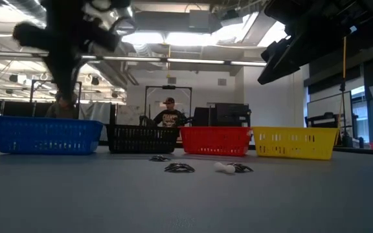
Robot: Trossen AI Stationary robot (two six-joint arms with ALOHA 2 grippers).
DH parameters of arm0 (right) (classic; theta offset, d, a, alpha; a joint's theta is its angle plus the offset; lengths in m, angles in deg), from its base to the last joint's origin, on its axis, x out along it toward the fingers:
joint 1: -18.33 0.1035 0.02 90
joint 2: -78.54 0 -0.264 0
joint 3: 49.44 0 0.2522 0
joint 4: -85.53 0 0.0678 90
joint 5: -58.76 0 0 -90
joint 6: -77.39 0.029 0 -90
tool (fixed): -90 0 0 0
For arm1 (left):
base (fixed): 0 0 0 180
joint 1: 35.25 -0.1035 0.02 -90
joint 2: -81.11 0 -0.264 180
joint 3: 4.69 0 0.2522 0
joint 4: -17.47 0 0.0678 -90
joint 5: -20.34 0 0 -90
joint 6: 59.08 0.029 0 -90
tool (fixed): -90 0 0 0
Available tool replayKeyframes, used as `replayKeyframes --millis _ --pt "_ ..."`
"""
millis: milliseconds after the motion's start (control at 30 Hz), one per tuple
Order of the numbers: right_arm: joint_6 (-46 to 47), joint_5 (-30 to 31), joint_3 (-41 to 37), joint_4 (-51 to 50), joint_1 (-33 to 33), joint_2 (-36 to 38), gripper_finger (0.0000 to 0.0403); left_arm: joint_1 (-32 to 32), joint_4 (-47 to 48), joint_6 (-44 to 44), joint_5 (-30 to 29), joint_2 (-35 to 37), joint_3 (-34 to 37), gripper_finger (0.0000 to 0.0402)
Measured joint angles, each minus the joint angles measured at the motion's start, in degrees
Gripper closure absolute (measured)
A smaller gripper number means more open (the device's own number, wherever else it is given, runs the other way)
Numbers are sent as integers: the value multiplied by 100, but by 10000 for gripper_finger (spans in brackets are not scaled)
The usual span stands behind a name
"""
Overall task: Sort Halloween decoration
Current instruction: Put the yellow skull toy into the blue bin, then put the black spider toy into the black bin
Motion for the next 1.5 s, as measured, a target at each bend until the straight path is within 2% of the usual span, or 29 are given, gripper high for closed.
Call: replayKeyframes --millis 100,267,500,733,900,1033,1300,1500 --pt "-2 2 0 10 0 0 203 -44 -139 -19 -5 204 540 381" --pt "-1 2 0 181 0 0 203 -115 -209 -43 -3 205 1053 377" --pt "-2 2 0 541 0 0 203 -311 -257 -633 8 205 1394 319" --pt "7 2 0 1075 0 0 203 -412 -259 -810 -69 205 1358 281" --pt "47 10 1 1510 0 0 203 -272 -282 -972 -839 325 1203 279" --pt "66 0 2 1643 0 0 203 -112 -360 -1104 -1197 502 1043 279" --pt "410 -146 4 1690 4 -45 203 184 -1305 -1062 -1367 748 891 279" --pt "520 -66 8 2102 196 -512 203 287 -2153 -645 -1371 762 891 279"
